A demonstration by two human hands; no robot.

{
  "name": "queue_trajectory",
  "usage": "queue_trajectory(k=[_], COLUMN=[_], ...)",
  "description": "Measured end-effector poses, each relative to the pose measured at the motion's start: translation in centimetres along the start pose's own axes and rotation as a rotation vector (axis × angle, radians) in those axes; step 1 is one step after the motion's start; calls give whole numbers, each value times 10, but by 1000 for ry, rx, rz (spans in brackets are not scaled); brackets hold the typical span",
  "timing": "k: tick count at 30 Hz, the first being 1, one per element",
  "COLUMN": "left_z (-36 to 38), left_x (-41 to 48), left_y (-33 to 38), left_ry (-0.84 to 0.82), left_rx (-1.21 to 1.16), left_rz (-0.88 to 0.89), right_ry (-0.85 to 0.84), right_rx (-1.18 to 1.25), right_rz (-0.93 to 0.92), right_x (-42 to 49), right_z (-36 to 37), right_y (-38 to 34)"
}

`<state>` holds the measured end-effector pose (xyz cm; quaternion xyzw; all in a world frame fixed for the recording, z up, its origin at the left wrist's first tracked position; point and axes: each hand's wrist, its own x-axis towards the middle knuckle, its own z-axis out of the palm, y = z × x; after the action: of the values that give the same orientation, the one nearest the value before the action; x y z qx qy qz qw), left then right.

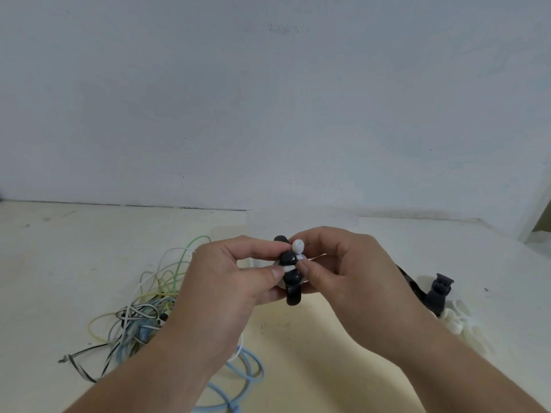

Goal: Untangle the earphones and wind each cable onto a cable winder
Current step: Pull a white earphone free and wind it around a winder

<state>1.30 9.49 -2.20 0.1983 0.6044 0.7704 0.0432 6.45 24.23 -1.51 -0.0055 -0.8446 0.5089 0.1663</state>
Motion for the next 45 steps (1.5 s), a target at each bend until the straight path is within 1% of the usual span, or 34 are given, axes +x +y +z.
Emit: queue_trajectory(k=[4, 8, 11, 13, 15, 17, 19, 21, 23, 26, 28, 29, 31, 32, 34, 37, 39, 40, 42, 45], left_z=[0, 2, 3, 4, 4, 3, 1, -1, -4, -15, -21, -23, -26, -28, -28, -29, -30, -30, -30, -29], left_x=[0, -2, -2, -2, -2, -2, -2, -1, 0, 8, 13, 15, 16, 15, 15, 16, 17, 17, 17, 16], left_y=[1, -1, -5, -6, -10, -13, -15, -17, -16, -17, -22, -25, -30, -32, -32, -31, -32, -32, -33, -33], left_ry=[4, 48, 95, 113, 135, 126, 51, -18, -9, 59, 72, 61, 5, -37, -87, -84, -74, -78, -78, -84], left_rx=[1, 29, 71, 92, 190, 307, 358, 445, 636, 782, 952, 1052, 1177, 1193, 1199, 1193, 1194, 1191, 1182, 1182], left_rz=[-8, -22, -41, -43, -2, 50, 47, 49, 144, 238, 242, 230, 208, 202, 200, 206, 217, 219, 221, 218], right_ry=[2, -8, -8, -19, -87, -211, -340, -406, -369, -194, -54, -9, 27, 39, 71, 156, 177, 162, 64, -51], right_rx=[-41, -85, -81, -24, 159, 335, 352, 252, 237, 267, 228, 221, 227, 183, -5, -304, -488, -582, -750, -798], right_rz=[7, 20, 27, 37, 68, 130, 163, 161, 211, 288, 279, 263, 230, 209, 150, 28, -30, -47, -45, 112], right_x=[0, -1, 0, 1, 2, 3, 3, 3, 6, 9, 12, 14, 19, 22, 29, 46, 61, 68, 82, 99], right_z=[1, 3, 6, 6, 4, -1, -5, -8, -12, -15, -16, -16, -14, -11, -7, -3, -1, -1, 3, 12], right_y=[-2, -1, 3, 5, 6, 6, 7, 10, 13, 18, 19, 20, 18, 16, 15, 14, 13, 12, 13, 15])
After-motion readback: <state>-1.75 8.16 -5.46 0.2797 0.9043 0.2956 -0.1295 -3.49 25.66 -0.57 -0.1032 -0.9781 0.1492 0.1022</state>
